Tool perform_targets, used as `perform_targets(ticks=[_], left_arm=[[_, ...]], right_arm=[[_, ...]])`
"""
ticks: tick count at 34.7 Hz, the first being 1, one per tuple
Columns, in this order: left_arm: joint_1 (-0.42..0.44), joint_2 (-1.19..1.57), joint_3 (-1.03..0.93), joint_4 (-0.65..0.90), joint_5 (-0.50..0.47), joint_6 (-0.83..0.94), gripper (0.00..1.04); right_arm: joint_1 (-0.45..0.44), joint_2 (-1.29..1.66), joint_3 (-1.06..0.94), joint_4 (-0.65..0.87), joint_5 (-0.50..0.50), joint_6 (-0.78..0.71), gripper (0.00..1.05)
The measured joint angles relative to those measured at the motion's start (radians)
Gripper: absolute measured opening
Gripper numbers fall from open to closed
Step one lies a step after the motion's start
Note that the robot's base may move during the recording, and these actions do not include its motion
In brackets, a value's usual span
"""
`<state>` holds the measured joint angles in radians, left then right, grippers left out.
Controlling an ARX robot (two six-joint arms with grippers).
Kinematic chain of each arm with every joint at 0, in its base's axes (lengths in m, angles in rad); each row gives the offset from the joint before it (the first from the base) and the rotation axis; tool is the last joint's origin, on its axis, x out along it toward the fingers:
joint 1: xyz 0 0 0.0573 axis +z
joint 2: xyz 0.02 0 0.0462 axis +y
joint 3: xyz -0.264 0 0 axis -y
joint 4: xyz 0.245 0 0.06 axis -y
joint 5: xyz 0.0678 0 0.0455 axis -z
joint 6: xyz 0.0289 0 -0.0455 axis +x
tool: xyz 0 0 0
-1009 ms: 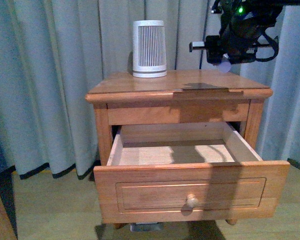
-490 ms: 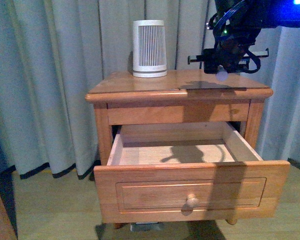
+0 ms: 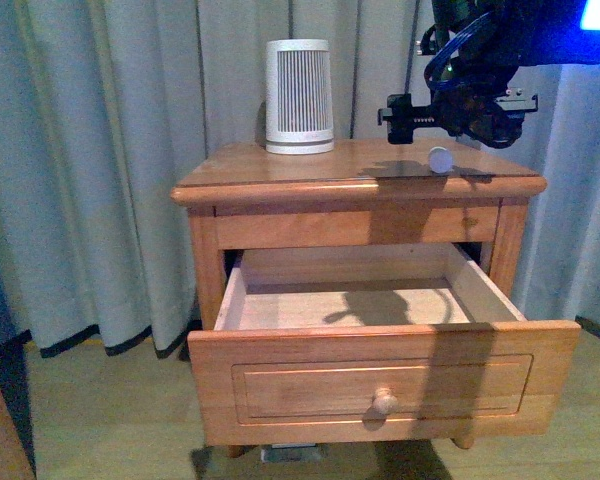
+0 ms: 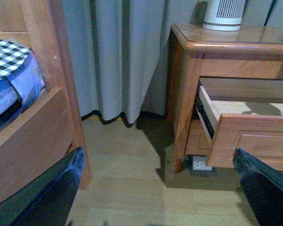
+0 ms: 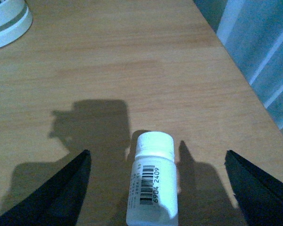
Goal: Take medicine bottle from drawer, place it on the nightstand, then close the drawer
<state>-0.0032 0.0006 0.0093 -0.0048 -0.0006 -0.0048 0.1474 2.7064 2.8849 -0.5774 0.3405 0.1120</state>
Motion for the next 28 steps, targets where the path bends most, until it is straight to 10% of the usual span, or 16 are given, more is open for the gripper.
perform_targets(ticks=[6,18,28], left_arm=[[0.000,0.000,0.000,0.000,0.000,0.000,0.98],[0.000,0.000,0.000,0.000,0.000,0.000,0.98],[0.000,0.000,0.000,0.000,0.000,0.000,0.98]], right_arm=[[-0.003,-0.031,-0.066,0.106,0.011,-0.004,0.97],[0.003,-0.892,-1.271,0.765,0.146,0.002,0.98],[0.039,-1.411,-2.050,0.749,0.059,0.129,0.98]])
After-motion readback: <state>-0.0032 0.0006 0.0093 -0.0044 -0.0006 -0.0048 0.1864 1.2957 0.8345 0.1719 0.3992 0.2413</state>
